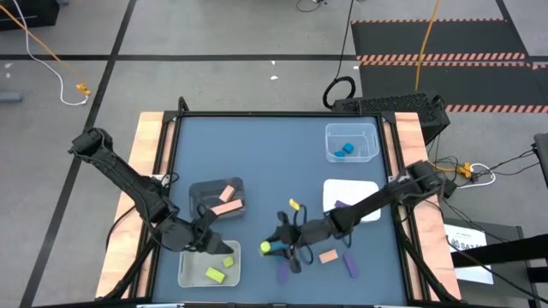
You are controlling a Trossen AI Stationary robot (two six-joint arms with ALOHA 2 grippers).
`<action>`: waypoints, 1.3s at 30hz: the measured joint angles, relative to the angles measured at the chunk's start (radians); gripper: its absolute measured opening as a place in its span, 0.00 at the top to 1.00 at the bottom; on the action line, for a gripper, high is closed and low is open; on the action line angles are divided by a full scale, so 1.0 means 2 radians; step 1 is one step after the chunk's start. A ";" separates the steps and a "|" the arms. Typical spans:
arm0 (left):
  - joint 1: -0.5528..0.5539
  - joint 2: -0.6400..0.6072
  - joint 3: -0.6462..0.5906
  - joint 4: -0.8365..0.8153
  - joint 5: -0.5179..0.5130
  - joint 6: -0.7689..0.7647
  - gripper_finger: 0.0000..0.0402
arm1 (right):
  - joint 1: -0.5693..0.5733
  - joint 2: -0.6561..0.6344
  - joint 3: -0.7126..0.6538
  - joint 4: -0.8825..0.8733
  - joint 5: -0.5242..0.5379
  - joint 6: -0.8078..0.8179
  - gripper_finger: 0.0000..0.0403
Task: Sort & place blocks by color
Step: Put the yellow block into the gray bin
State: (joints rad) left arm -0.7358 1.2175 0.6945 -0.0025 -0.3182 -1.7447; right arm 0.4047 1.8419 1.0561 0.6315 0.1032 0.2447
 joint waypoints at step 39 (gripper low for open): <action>0.220 0.000 0.000 0.245 0.016 0.714 0.50 | -0.138 -0.228 0.000 -0.184 0.001 0.024 0.70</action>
State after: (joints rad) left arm -0.2959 1.2171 0.6945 0.4865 -0.2860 -0.3159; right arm 0.1286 1.3865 1.0569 0.2637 0.1050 0.2920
